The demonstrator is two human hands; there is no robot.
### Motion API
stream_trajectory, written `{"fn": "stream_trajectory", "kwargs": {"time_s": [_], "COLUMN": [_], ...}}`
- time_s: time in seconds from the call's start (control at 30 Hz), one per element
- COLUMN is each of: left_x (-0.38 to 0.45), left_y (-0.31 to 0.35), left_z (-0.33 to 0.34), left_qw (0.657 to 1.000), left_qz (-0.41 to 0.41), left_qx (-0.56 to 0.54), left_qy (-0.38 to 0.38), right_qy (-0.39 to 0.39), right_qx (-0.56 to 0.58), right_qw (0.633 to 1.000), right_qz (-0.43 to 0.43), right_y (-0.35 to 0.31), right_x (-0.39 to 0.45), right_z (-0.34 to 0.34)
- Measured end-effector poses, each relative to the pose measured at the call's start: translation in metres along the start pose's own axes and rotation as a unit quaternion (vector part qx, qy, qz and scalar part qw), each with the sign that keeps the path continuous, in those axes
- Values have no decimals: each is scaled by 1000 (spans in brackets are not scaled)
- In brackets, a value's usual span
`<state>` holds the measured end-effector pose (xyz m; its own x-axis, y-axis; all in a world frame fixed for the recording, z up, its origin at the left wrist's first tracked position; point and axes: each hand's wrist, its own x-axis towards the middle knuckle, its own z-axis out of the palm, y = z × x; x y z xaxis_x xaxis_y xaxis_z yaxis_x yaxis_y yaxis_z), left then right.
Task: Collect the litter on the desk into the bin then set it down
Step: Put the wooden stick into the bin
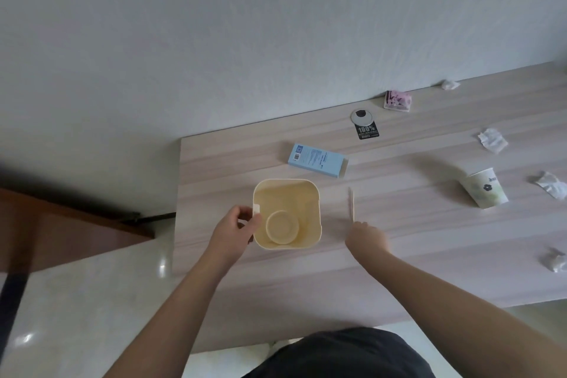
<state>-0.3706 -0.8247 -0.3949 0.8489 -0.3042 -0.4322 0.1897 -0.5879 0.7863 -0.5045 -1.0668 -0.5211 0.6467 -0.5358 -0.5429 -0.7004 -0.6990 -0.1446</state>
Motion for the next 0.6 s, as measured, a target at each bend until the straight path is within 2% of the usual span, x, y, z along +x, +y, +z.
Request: {"fn": "stream_trajectory", "kwargs": {"time_s": [0.17, 0.37, 0.47, 0.6], "left_x": [-3, -2, -1, 1], "left_y": [5, 6, 1, -4], "left_z": [13, 25, 26, 25], "left_qw": [1000, 1000, 1000, 999], "left_qz": [3, 8, 8, 15], "left_qx": [-4, -17, -23, -36], "left_qy": [3, 9, 14, 14], "right_qy": [13, -10, 6, 89], "right_qx": [-35, -28, 47, 193], "right_qw": [999, 999, 999, 977], "right_qz": [-12, -19, -3, -21], "right_y": [7, 16, 20, 26], "right_x": [-1, -4, -10, -28], "right_z": [-3, -17, -28, -44]}}
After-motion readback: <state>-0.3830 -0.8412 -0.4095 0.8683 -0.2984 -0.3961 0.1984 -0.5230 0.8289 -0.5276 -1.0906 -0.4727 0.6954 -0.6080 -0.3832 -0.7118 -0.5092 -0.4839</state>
